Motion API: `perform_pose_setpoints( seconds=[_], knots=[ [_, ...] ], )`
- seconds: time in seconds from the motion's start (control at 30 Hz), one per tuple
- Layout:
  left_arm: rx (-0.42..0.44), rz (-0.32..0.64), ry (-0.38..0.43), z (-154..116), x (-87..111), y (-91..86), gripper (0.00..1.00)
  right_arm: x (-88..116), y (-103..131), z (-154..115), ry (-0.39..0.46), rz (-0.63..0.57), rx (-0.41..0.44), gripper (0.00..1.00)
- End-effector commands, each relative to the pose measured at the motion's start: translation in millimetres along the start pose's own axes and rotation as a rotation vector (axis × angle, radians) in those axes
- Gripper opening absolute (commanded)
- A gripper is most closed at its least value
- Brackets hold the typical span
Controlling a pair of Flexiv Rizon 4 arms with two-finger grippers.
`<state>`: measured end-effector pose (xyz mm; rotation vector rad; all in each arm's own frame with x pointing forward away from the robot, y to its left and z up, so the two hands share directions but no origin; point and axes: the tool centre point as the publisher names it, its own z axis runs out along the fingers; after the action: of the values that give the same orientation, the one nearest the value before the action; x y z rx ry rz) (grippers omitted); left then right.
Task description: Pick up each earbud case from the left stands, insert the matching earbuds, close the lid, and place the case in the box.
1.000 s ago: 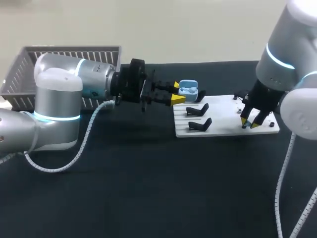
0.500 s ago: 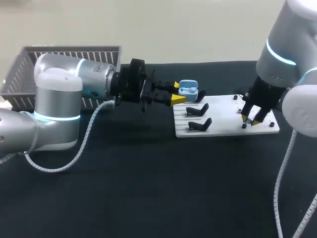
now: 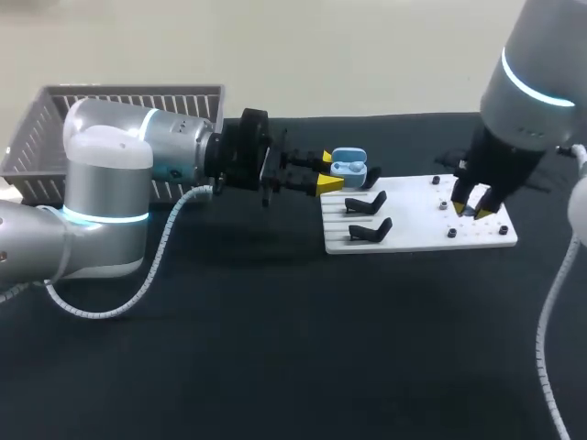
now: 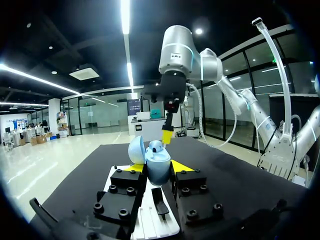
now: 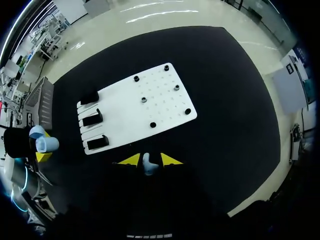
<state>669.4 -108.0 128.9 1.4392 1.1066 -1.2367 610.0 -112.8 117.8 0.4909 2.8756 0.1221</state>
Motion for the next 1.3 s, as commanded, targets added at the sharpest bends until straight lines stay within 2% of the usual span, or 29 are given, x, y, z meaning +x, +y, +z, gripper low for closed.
perform_pose_setpoints(
  seconds=[0.03, 0.47, 0.73, 0.97, 1.1, 1.3],
  knots=[
    [-0.004, 0.002, -0.001, 0, 0.4, -0.7, 0.00, 5, -4, -9, -0.026, 0.002, -0.002, 0.00],
    [-0.004, 0.002, -0.001, 0, 0.4, -0.7, 0.00, 5, -4, -9, -0.026, 0.002, -0.002, 0.00],
    [-0.004, 0.002, -0.001, 0, 0.4, -0.7, 0.00, 5, 40, -46, -0.070, -0.161, -0.042, 0.00],
    [-0.004, 0.002, -0.001, 0, 0.4, -0.7, 0.00, 10, 78, -73, -0.100, -0.314, -0.012, 0.00],
    [-0.004, 0.002, -0.001, 0, 0.4, -0.7, 0.00, 14, 101, -83, -0.089, -0.390, -0.011, 0.00],
    [-0.004, 0.002, -0.001, 0, 0.4, -0.7, 0.00, 19, 126, -84, -0.054, -0.460, 0.014, 0.00]
  ],
)
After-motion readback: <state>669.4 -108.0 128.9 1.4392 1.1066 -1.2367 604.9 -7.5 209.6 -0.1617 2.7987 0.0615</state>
